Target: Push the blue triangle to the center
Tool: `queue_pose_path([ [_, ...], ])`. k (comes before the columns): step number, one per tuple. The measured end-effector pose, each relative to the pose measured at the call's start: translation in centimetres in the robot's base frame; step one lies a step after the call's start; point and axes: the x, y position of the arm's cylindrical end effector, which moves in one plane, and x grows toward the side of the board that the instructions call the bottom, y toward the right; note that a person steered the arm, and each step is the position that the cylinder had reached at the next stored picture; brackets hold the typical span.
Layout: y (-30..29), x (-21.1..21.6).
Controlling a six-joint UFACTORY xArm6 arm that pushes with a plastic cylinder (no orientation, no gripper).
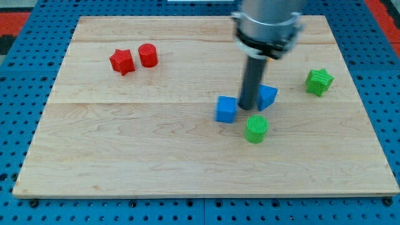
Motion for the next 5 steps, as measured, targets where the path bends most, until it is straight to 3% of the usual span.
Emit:
queue_pose_path([
  [3,16.6,1.6],
  [5,3.7,-3.0],
])
